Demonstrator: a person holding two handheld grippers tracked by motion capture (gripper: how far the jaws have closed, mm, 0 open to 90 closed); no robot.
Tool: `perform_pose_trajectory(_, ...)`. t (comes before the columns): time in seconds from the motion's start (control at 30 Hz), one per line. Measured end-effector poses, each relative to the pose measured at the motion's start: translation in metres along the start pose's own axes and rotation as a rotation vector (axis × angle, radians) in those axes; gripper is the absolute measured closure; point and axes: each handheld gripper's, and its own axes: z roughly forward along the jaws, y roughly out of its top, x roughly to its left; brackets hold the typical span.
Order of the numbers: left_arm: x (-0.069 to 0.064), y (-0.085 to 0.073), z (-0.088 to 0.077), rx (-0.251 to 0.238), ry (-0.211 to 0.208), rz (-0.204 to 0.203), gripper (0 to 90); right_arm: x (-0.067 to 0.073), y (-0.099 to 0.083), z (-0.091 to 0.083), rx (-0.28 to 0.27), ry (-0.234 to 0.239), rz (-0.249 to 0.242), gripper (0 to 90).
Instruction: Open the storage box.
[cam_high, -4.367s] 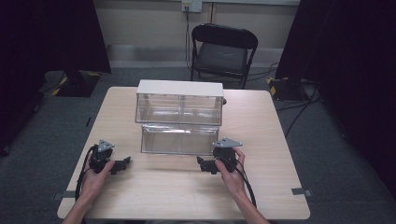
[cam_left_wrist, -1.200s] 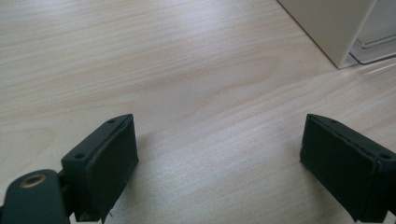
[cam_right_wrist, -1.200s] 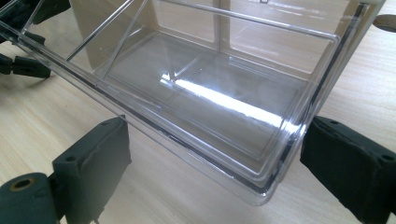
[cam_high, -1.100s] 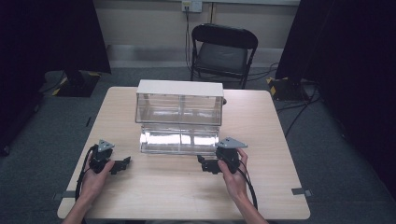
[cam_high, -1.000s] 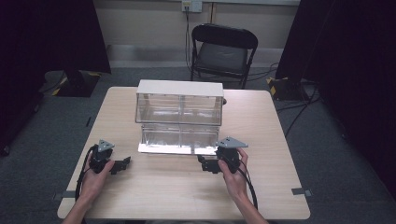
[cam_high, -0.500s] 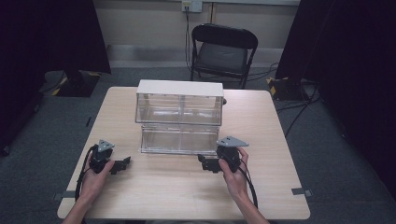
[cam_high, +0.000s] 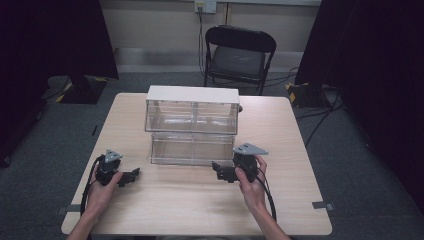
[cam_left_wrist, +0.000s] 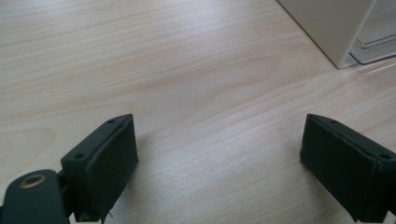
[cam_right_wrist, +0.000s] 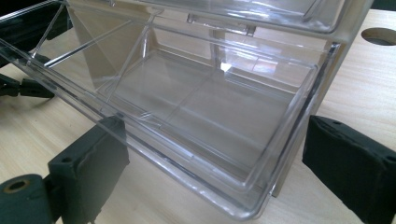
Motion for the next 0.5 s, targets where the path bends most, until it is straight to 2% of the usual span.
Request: perform_pose_trajectory(0.5,0.0,0.0,0.0,0.0,0.0,0.0,10.5,-0.0014,0.0049,0.0018,-0.007,-0.003,0.003,6.7)
